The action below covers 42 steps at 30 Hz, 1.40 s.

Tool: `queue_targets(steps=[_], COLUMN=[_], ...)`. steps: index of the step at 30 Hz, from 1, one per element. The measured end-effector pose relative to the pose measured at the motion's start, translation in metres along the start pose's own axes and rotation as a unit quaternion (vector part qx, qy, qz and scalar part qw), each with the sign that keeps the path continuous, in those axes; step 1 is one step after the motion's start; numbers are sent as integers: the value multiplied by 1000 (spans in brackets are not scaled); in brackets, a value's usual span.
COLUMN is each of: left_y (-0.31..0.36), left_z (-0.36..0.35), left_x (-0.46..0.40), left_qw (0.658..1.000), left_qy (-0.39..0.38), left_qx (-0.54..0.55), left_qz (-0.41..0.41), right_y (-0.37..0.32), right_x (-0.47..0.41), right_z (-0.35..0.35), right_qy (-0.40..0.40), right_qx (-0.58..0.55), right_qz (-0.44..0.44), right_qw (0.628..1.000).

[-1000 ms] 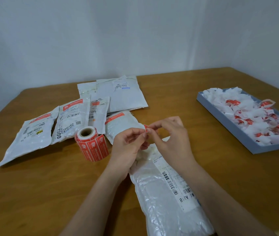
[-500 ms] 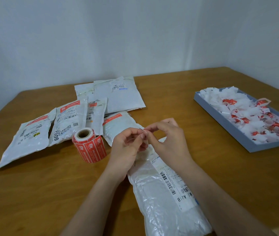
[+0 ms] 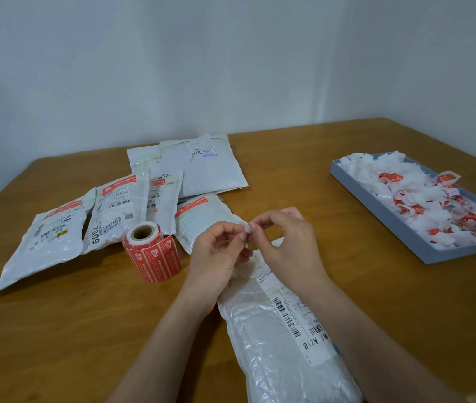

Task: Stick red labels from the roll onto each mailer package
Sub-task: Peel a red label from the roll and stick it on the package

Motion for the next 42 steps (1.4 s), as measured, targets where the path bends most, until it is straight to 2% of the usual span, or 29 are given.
queue_targets(steps=[14, 20, 32, 42], left_y=[-2, -3, -4, 3], left_z=[1, 2, 2, 1], left_x=[-2, -2, -3, -2], left_qw=[1000, 999, 999, 998], left_qy=[4, 17, 18, 29], left_qx=[-7, -4, -10, -26], left_qz=[20, 33, 50, 55], right_y=[4, 12, 21, 35], right_x=[-3, -8, -12, -16], right_z=[6, 11, 27, 43], right_qy=[24, 43, 109, 160], right_qx=[-21, -79, -242, -280], right_qz=[-48, -100, -236, -314], right_qw=[998, 991, 935, 893])
Point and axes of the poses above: each hand's wrist, its own x-axis away from the middle knuckle, its own z-axis out of the back of the hand, y = z × x, the point moved 2 cm from there along -x, towards the middle knuckle, and after that the axes turned 9 degrees about -y, right-handed, at the moved point
